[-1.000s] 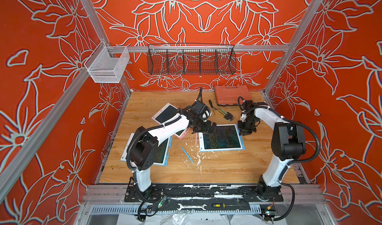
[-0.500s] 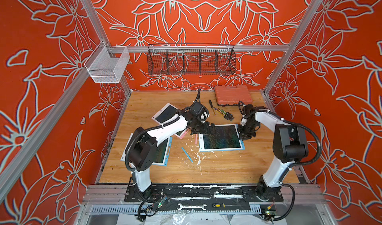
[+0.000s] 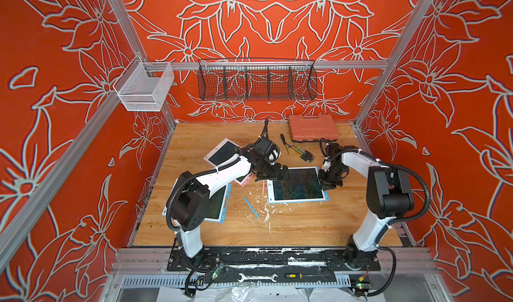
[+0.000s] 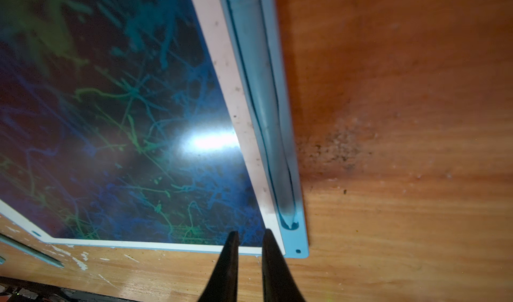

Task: Place the stylus back onto the writing tablet
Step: Place the stylus on the writing tablet.

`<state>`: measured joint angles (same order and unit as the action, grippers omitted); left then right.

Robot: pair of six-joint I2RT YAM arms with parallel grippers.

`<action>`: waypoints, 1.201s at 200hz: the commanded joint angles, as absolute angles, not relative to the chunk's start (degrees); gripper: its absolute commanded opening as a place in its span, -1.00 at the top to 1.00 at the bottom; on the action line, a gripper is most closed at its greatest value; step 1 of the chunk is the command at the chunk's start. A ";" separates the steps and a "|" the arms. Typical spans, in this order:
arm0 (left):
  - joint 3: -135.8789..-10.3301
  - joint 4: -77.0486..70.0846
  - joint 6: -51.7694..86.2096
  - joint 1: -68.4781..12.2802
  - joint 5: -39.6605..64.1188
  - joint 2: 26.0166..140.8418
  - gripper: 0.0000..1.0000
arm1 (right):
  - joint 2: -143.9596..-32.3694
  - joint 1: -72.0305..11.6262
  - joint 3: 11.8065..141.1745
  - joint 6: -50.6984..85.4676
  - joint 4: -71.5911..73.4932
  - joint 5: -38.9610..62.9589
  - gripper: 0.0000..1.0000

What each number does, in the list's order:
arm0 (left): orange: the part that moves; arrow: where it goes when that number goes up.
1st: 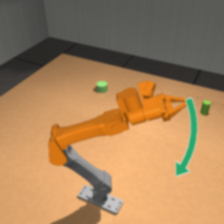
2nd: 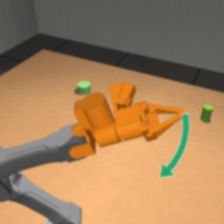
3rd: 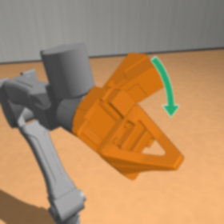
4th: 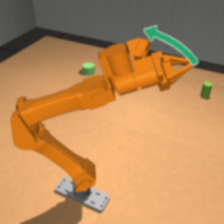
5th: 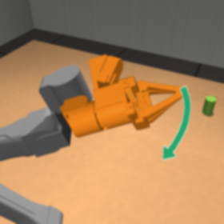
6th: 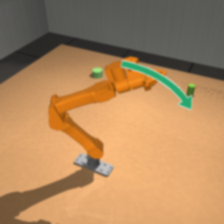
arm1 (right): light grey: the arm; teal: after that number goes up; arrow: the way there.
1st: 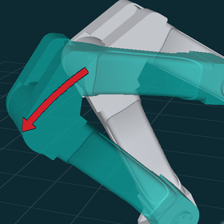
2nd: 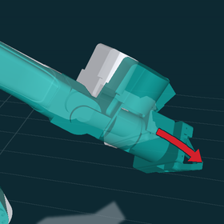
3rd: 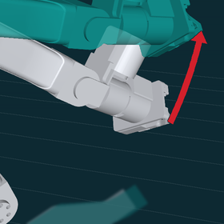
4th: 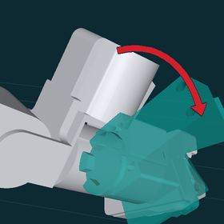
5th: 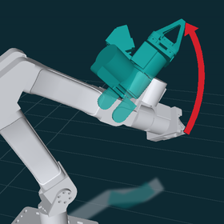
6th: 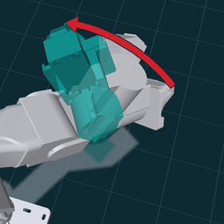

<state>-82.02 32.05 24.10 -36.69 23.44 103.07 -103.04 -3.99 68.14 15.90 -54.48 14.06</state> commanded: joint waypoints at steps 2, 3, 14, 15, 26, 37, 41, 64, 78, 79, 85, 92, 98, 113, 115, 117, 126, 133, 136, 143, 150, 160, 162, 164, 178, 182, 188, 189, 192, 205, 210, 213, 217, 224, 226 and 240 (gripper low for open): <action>-80.75 31.58 24.95 -36.51 23.61 100.32 -0.95 | -102.12 -4.31 67.33 16.18 -54.67 14.50 0.65; -80.72 31.56 24.91 -36.49 23.63 100.26 -0.95 | -102.13 -4.31 67.33 16.13 -54.67 14.50 0.65; -80.38 31.38 25.07 -36.48 23.51 100.03 -0.95 | -102.28 -4.31 67.32 16.01 -54.68 14.33 0.67; -80.36 31.38 25.06 -36.52 23.44 100.02 -0.95 | -102.29 -4.31 67.32 16.00 -54.67 14.33 0.67; -80.25 31.38 25.11 -36.47 23.38 99.89 -0.95 | -102.52 -4.26 67.32 15.91 -54.79 14.20 0.69; -80.07 31.35 25.16 -36.47 23.38 99.76 -0.95 | -102.61 -4.30 67.23 15.91 -54.83 13.76 0.70; -80.07 31.29 25.17 -36.47 23.42 99.71 -0.95 | -102.60 -4.28 67.31 15.91 -54.84 13.51 0.70; -80.07 31.38 25.15 -36.47 23.41 99.67 -0.95 | -102.46 -4.30 67.43 16.14 -55.09 12.32 0.72; -80.13 31.38 24.99 -36.48 23.39 99.67 -0.95 | -102.35 -4.31 67.80 16.35 -55.54 10.90 0.72; -80.15 31.38 24.97 -36.48 23.39 99.67 -0.95 | -102.33 -4.31 67.83 16.35 -55.54 10.86 0.72; -80.16 31.38 25.00 -36.47 23.38 99.75 -0.95 | -102.23 -4.28 67.87 16.43 -55.67 10.41 0.72; -80.23 31.44 24.91 -36.47 23.48 99.84 -0.95 | -102.15 -4.30 68.00 16.60 -55.79 9.93 0.72; -80.37 31.51 24.80 -36.47 23.59 99.92 -0.95 | -102.21 -4.27 68.10 16.63 -55.98 9.40 0.73; -80.68 31.73 24.66 -36.47 23.65 100.15 -0.95 | -102.46 -4.19 68.43 16.83 -56.26 8.09 0.73; -80.68 31.73 24.62 -36.47 23.69 100.14 -0.95 | -102.52 -4.21 68.46 16.84 -56.25 7.98 0.73; -80.68 31.73 24.61 -36.47 23.70 100.16 -0.95 | -102.56 -4.22 68.53 16.80 -56.27 7.88 0.73; -80.77 31.79 24.57 -36.47 23.64 100.20 -0.95 | -103.03 -4.22 68.77 16.84 -56.15 7.89 0.74; -80.86 31.82 24.47 -36.47 23.65 100.20 -0.95 | -103.33 -4.26 69.05 16.89 -56.00 8.08 0.74; -80.94 31.89 24.47 -36.47 23.69 100.26 -0.95 | -103.48 -4.19 69.16 16.88 -56.03 8.16 0.74; -81.02 31.93 24.50 -36.47 23.66 100.33 -0.95 | -103.83 -4.18 69.41 16.90 -55.92 8.17 0.74; -81.02 32.00 24.40 -36.47 23.68 100.28 -0.95 | -104.12 -4.26 69.73 16.96 -55.82 8.01 0.76; -81.04 32.07 24.39 -36.47 23.71 100.35 -0.95 | -104.69 -4.22 70.17 16.98 -55.67 7.89 0.79; -81.04 32.08 24.36 -36.47 23.68 100.37 -0.95 | -104.75 -4.20 70.25 16.97 -55.64 7.84 0.79; -81.04 32.08 24.35 -36.47 23.70 100.35 -0.95 | -104.80 -4.24 70.30 17.01 -55.66 7.83 0.79; -81.04 32.25 24.39 -36.47 23.53 100.21 -0.95 | -105.47 -4.22 70.83 16.87 -55.42 7.97 0.82; -81.04 32.26 24.39 -36.47 23.41 100.16 -0.95 | -105.70 -4.21 70.92 16.83 -55.37 7.96 0.83; -81.04 32.26 24.38 -36.47 23.33 100.11 -0.95 | -106.04 -4.20 71.13 16.79 -55.30 8.03 0.84; -81.04 32.26 24.40 -36.47 23.31 100.11 -0.95 | -106.11 -4.21 71.16 16.79 -55.29 8.02 0.85; -81.04 32.33 24.36 -36.47 23.29 100.17 -0.95 | -106.23 -4.18 71.26 16.74 -55.24 7.96 0.85; -81.12 32.40 24.41 -36.46 23.15 100.15 -0.95 | -106.82 -4.15 71.53 16.61 -55.11 8.00 0.88; -81.12 32.43 24.38 -36.47 23.12 100.12 -0.95 | -106.94 -4.16 71.57 16.63 -55.10 7.96 0.89; -81.12 32.43 24.36 -36.47 23.12 100.12 -0.95 | -107.10 -4.17 71.62 16.61 -55.07 7.84 0.90; -81.12 32.43 24.39 -36.47 23.12 100.12 -0.95 | -107.21 -4.19 71.61 16.61 -54.94 7.76 0.90; -81.13 32.43 24.38 -36.47 23.03 100.11 -0.95 | -107.46 -4.24 71.62 16.55 -54.84 7.65 0.91; -81.13 32.48 24.46 -36.47 23.05 100.13 -0.95 | -107.48 -4.23 71.63 16.54 -54.84 7.61 0.91; -81.21 32.61 24.42 -36.47 23.05 100.12 -0.95 | -107.80 -4.24 71.67 16.57 -54.68 7.43 0.93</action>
<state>-80.14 31.62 24.71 -36.69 23.20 101.51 -106.65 -3.99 70.57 16.38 -54.30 9.04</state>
